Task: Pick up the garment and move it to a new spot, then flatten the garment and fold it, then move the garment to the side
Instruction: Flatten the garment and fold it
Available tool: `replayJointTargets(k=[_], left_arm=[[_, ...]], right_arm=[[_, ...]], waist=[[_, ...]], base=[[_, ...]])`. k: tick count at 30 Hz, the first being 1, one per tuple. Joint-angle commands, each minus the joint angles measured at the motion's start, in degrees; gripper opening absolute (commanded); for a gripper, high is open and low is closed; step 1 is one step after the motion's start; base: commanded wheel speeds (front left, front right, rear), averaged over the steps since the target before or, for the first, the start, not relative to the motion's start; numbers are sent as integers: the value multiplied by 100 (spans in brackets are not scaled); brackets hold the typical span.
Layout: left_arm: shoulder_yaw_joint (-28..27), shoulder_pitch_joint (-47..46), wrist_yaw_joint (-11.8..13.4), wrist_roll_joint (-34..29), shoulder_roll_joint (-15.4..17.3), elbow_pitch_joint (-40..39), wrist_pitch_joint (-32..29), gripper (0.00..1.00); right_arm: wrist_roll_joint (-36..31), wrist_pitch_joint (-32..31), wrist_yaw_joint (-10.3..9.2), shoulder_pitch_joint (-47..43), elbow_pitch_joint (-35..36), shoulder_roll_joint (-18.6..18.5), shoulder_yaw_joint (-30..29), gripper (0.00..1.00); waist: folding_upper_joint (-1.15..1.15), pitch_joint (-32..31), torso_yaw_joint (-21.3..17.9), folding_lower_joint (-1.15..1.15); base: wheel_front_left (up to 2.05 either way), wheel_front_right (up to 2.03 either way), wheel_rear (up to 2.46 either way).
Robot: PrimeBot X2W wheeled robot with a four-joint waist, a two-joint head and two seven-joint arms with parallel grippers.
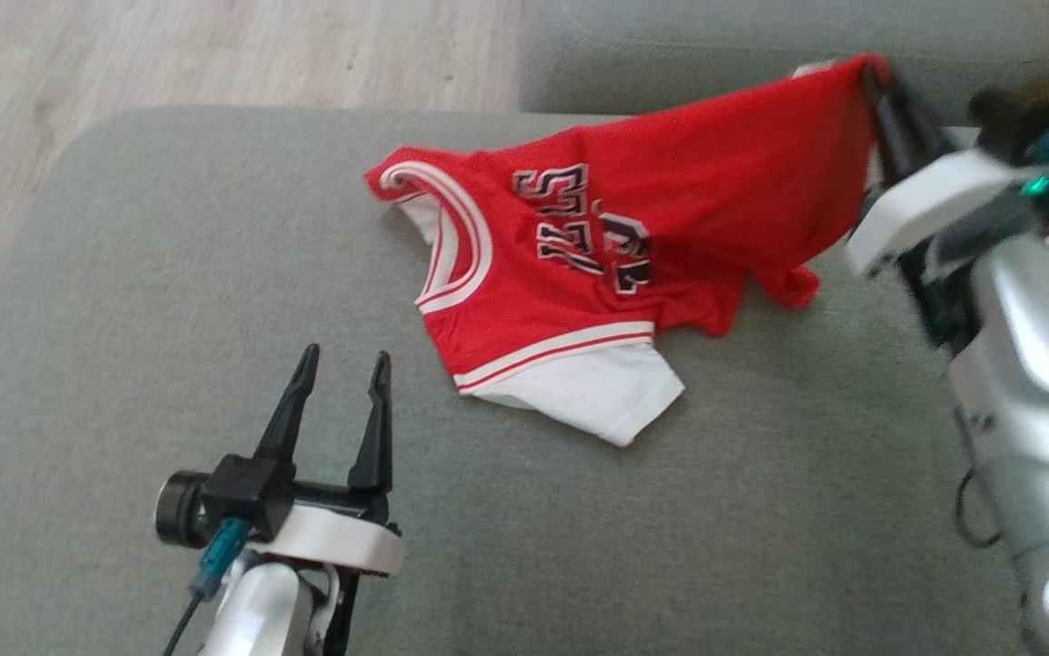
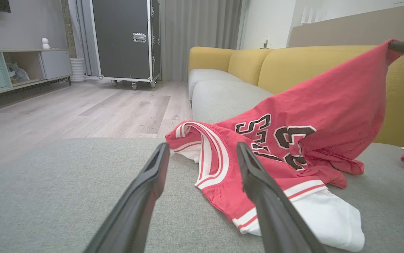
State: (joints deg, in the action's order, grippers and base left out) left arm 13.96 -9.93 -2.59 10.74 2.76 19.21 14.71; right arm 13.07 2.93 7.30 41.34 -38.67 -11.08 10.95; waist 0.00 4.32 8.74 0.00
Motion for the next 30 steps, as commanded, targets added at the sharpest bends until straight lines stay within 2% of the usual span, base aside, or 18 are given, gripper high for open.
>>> replayJointTargets(k=[1, 7, 14, 15, 16, 21, 25, 30], left_arm=[[-81, -302, -12, 74, 13, -214, 29, 100], [281, -581, -1, 202, 12, -288, 29, 100], [691, -897, 81, 439, 12, -395, 29, 100], [743, -938, 105, 483, 12, -413, 29, 100], [787, -970, 130, 520, 12, -425, 29, 100], [899, -1067, 226, 615, 12, -439, 29, 100], [852, -1092, 288, 617, 12, -426, 29, 100], [695, -1055, 293, 531, 12, -418, 29, 100]], right_arm=[[-100, -80, 19, 417, 130, -108, 134, 0], [-513, -221, 19, 1426, -453, -701, 378, 0], [-1159, -115, 19, 2546, -1433, -1360, 203, 0], [-1331, -60, 19, 2695, -1579, -1451, 162, 4], [-1508, -11, 19, 2816, -1723, -1523, 131, 99], [-2057, 248, 19, 3167, -2266, -1579, -334, 100], [-2261, 584, 19, 3073, -2525, -1378, -604, 100], [-2147, 1034, 19, 2777, -2685, -1007, -794, 100]], waist=[[0, 168, 167, 0], [0, 616, 618, 0], [0, 1065, 1153, 0], [0, 1115, 1219, 0], [0, 1158, 1272, 0], [0, 1254, 1364, 0], [0, 1163, 1224, 0], [0, 922, 873, 0]], base=[[0, 0, 0], [0, 0, 0], [0, 0, 0], [0, 0, 0], [0, 0, 0], [0, 0, 0], [0, 0, 0], [0, 0, 0]])
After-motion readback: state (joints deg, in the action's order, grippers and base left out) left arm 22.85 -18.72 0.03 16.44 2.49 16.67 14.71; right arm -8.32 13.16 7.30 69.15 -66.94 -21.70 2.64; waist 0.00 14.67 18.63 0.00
